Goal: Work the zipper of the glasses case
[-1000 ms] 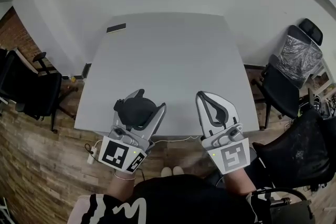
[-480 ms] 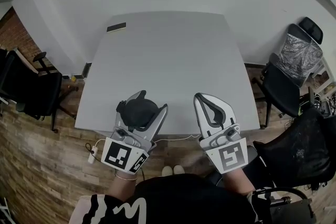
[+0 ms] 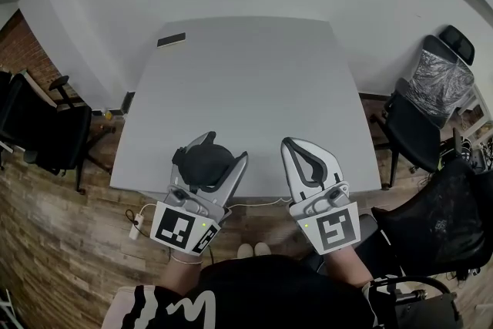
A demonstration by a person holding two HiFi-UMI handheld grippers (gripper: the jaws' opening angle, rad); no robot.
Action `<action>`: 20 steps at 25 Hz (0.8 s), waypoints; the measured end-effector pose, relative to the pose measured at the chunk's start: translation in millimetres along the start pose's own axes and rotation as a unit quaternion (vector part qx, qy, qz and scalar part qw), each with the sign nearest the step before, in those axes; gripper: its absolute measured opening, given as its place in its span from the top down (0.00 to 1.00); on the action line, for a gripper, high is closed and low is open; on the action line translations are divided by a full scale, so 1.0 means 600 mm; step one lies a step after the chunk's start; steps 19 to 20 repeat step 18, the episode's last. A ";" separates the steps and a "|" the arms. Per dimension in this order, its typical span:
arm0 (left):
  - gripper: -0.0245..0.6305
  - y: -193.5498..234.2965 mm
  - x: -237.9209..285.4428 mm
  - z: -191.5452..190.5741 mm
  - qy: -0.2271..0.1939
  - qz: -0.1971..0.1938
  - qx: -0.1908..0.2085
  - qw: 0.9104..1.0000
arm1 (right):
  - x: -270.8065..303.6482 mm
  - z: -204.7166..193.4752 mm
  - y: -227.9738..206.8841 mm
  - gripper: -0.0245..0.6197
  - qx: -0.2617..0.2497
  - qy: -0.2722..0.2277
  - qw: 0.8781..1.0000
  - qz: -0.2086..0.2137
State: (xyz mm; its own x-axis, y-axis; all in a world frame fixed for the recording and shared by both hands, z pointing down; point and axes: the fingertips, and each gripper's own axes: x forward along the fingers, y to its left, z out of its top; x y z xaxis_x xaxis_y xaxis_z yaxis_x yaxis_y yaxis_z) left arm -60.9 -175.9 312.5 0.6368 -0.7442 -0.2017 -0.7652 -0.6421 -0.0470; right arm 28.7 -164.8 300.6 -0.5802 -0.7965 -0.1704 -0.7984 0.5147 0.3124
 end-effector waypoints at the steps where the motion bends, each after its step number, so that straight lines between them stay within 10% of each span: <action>1: 0.55 -0.001 0.000 -0.001 0.000 0.000 0.000 1.000 | 0.000 -0.002 -0.001 0.95 0.001 0.003 1.000 -0.002; 20: 0.55 -0.015 0.006 -0.002 0.003 -0.004 0.004 1.000 | 0.006 -0.016 -0.010 0.95 0.020 0.034 0.999 -0.024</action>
